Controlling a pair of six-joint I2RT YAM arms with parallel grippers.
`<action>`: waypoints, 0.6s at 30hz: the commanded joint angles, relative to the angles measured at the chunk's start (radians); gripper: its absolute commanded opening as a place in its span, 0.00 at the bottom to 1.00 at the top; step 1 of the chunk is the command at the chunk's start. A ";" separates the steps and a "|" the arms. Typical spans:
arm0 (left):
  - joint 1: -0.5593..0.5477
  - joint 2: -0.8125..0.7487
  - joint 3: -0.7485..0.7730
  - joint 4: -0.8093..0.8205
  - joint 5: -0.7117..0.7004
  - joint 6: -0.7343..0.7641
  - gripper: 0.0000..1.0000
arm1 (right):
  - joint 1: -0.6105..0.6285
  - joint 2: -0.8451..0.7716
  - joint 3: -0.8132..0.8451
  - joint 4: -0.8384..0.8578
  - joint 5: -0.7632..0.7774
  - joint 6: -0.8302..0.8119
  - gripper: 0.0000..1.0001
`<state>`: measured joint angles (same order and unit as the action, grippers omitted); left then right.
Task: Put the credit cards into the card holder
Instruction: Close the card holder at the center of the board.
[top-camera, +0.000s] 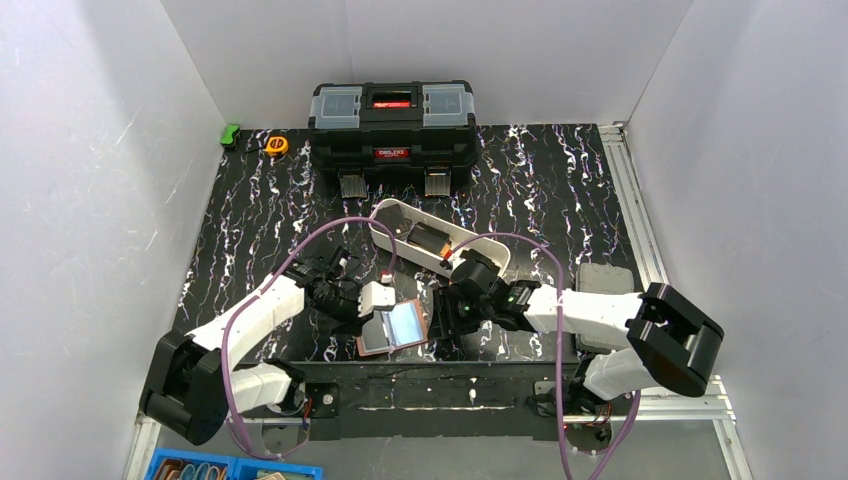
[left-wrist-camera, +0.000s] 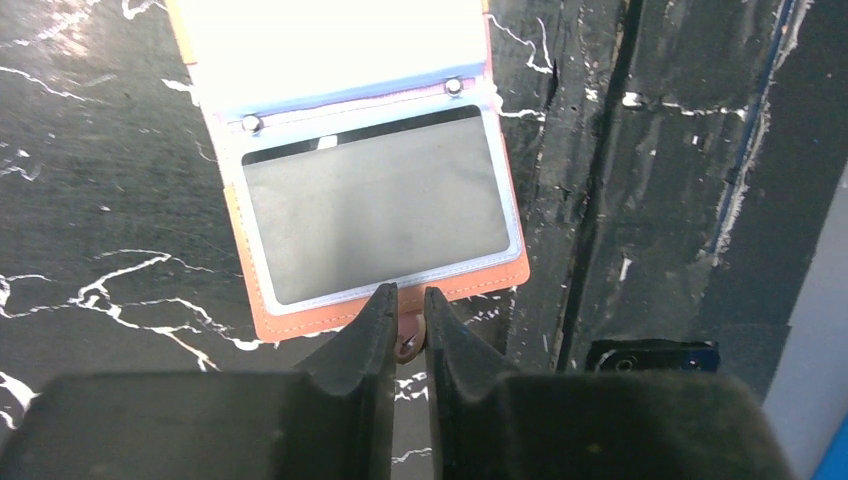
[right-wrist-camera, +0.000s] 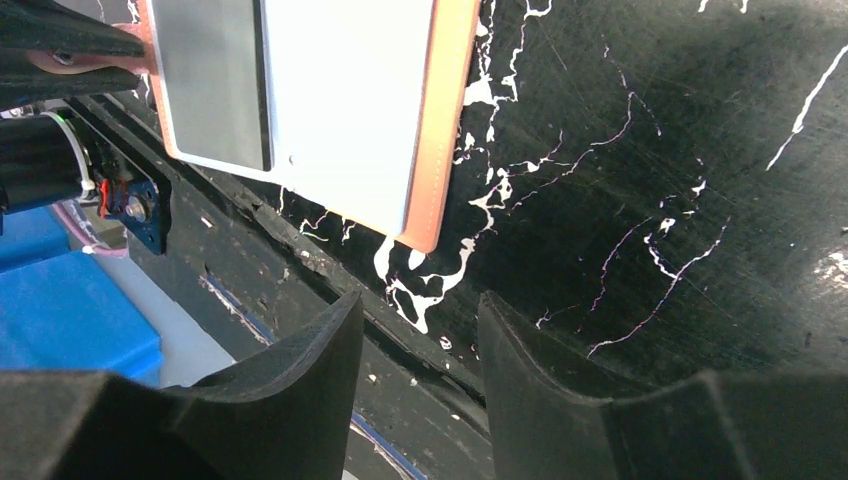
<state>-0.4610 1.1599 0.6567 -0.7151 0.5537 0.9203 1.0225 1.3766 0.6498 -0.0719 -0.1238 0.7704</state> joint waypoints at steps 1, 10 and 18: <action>0.002 -0.005 0.041 -0.097 0.029 0.039 0.04 | 0.004 0.014 0.023 0.040 0.001 0.003 0.54; -0.016 0.001 0.238 -0.155 0.115 -0.095 0.00 | 0.002 0.010 -0.011 0.106 0.031 0.006 0.60; -0.173 0.141 0.262 -0.072 0.078 -0.215 0.00 | 0.002 0.038 -0.038 0.211 0.027 -0.009 0.61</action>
<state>-0.5781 1.2430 0.8997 -0.8150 0.6205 0.7792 1.0225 1.4139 0.6392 0.0433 -0.1108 0.7742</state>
